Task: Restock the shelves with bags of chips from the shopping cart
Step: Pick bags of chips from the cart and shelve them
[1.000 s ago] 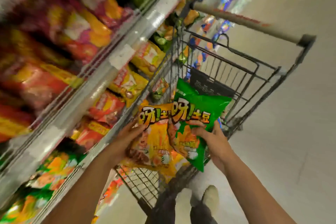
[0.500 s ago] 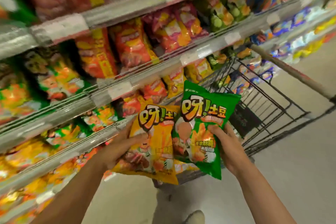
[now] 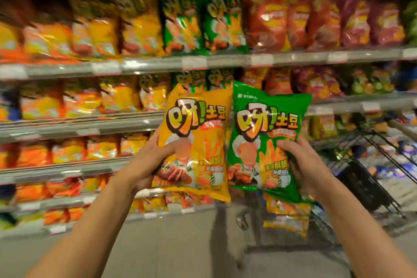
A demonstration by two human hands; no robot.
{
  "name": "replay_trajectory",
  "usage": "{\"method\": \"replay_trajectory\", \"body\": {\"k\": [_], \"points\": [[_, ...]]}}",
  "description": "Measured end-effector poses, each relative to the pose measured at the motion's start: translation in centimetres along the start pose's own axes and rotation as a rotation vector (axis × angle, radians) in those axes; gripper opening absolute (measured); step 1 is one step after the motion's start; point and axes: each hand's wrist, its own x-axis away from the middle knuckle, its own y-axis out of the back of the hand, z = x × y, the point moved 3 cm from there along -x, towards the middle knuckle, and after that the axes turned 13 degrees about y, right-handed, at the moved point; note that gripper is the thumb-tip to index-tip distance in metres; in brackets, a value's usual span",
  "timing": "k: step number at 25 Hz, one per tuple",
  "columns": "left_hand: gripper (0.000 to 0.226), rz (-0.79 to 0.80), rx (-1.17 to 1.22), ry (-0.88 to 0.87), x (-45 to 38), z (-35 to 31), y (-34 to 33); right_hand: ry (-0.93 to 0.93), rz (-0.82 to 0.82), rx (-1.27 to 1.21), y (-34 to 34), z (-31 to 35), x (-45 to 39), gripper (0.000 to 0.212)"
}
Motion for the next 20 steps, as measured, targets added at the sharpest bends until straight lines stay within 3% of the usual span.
{"method": "replay_trajectory", "body": {"k": [4, 10, 20], "points": [[0.075, -0.085, 0.0, -0.117, 5.7, -3.7, 6.1, 0.143, 0.148, 0.013, -8.3, 4.5, -0.2, 0.034], [0.058, -0.137, 0.06, -0.225, 9.3, -7.8, 10.0, 0.272, 0.271, -0.015, -15.1, 9.4, -0.6, 0.038], [0.059, -0.141, 0.124, -0.298, 0.1, -15.3, 10.1, 0.409, 0.245, -0.027, -17.0, 12.8, -10.9, 0.054]]}}
